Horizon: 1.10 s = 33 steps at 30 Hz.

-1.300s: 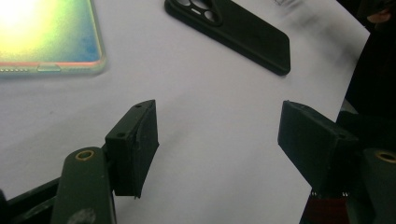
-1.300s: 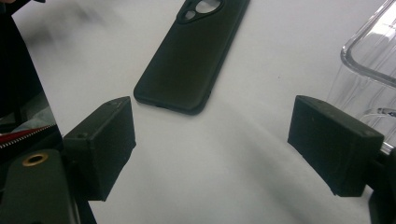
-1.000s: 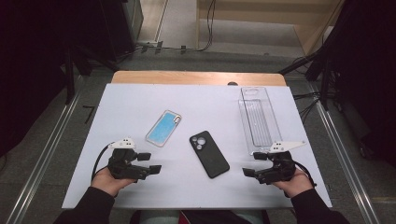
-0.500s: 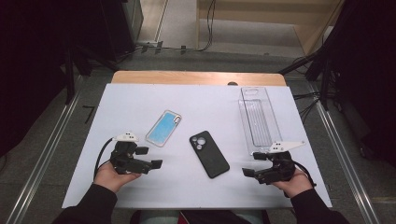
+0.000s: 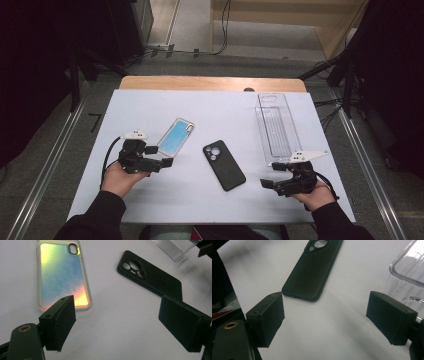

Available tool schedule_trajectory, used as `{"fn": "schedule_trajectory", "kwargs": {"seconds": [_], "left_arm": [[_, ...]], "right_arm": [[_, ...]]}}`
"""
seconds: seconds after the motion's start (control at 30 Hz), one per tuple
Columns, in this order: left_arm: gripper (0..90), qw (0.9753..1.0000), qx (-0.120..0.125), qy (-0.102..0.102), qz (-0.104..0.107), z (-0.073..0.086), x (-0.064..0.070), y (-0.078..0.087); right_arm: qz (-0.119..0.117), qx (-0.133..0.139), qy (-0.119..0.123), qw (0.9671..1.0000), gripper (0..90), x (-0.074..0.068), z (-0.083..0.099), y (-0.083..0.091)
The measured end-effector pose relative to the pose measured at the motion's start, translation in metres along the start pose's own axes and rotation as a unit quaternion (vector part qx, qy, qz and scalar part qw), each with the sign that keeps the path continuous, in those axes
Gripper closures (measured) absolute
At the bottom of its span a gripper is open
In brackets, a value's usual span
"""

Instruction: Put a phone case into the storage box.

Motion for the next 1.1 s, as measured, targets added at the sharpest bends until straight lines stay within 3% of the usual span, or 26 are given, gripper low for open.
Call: {"fn": "schedule_trajectory", "kwargs": {"seconds": [0.17, 0.27, 0.33, 0.4, 0.6, 0.83, 0.97, 1.03, 1.1], "left_arm": [[14.6, 0.9997, 0.0, -0.002, -0.025, -0.01, -0.007, -0.002], [14.7, 0.9998, -0.002, 0.002, -0.018, -0.018, -0.012, -0.003], [14.6, 0.9996, -0.006, -0.003, -0.027, -0.024, -0.015, -0.002], [14.6, 0.9997, 0.0, 0.003, -0.023, -0.029, -0.019, -0.003], [14.6, 0.9989, 0.012, 0.001, -0.046, -0.044, -0.026, -0.009], [13.0, 0.9979, 0.029, 0.011, -0.056, -0.052, -0.029, -0.018], [8.0, 0.9983, 0.038, 0.014, -0.042, -0.057, -0.029, -0.023], [0.0, 0.9992, 0.034, 0.018, -0.01, -0.059, -0.03, -0.029], [0.0, 0.9988, 0.043, 0.012, -0.019, -0.059, -0.029, -0.032]], "right_arm": [[-0.003, -0.003, 0.005, 1.0, 13.2, -0.003, -0.002, -0.003], [-0.002, -0.003, 0.004, 1.0, 13.2, -0.002, -0.002, -0.003], [-0.003, -0.001, 0.003, 1.0, 13.2, -0.002, -0.001, -0.002], [-0.004, -0.001, 0.004, 1.0, 13.2, -0.002, -0.001, -0.002], [-0.002, 0.002, 0.002, 1.0, 13.1, -0.001, -0.001, -0.001], [0.0, 0.001, 0.0, 1.0, 13.2, 0.0, -0.001, -0.001], [-0.002, 0.001, -0.001, 1.0, 13.1, 0.0, -0.001, -0.001], [-0.002, -0.001, -0.001, 1.0, 13.1, 0.0, -0.001, -0.002], [0.0, 0.0, 0.001, 1.0, 13.1, 0.0, -0.001, -0.001]]}}
Point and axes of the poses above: each handheld gripper's, and its own axes: y roughly backward along the jaws, z roughly out of its underside, x roughly to its right, the point moved 1 cm from there along -y, roughly forward along the jaws, and after that the axes turned 10 degrees about -x, right-handed, at the moved point
